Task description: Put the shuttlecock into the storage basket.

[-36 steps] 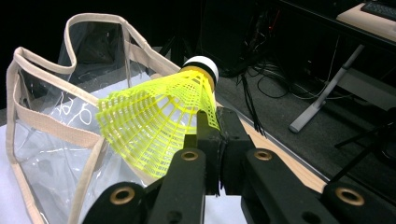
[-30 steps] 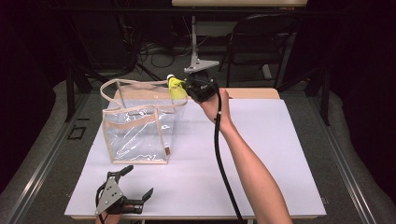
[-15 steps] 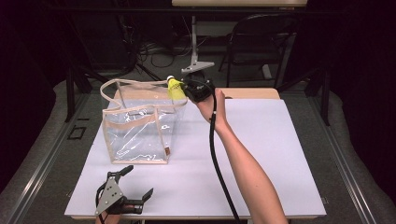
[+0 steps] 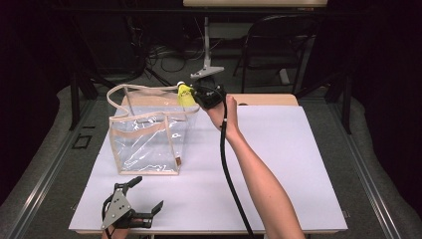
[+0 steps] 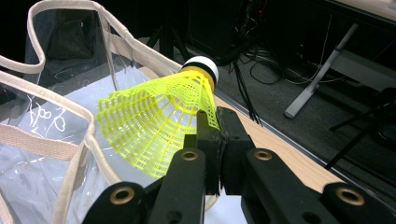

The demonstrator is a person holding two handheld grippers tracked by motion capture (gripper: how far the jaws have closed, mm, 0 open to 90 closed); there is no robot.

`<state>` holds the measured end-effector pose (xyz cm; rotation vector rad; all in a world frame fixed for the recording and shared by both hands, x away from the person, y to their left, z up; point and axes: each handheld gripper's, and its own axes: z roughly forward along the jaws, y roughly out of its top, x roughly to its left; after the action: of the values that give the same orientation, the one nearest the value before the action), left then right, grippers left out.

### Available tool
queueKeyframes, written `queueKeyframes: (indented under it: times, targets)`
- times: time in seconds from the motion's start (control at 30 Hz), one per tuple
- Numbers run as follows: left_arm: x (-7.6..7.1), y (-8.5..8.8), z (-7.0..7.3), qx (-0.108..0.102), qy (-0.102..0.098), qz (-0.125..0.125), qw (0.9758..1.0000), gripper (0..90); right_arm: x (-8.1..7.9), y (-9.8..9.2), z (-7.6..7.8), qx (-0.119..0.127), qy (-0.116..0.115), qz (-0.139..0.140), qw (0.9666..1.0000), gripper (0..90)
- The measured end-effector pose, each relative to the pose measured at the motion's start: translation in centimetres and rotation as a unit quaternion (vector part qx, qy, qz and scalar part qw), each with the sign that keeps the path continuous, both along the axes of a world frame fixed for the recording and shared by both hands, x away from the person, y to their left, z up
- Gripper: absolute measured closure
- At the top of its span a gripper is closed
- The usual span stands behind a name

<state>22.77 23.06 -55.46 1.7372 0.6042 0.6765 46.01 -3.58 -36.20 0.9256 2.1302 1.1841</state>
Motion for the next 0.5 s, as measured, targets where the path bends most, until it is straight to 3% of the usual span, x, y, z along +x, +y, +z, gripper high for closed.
queueKeyframes:
  times: [0.5]
  targets:
    - [0.01,0.01,0.0,0.0,0.0,0.0,1.0,0.1,0.25,0.76,-0.51,-0.007,0.002,0.0,1.0,89.0]
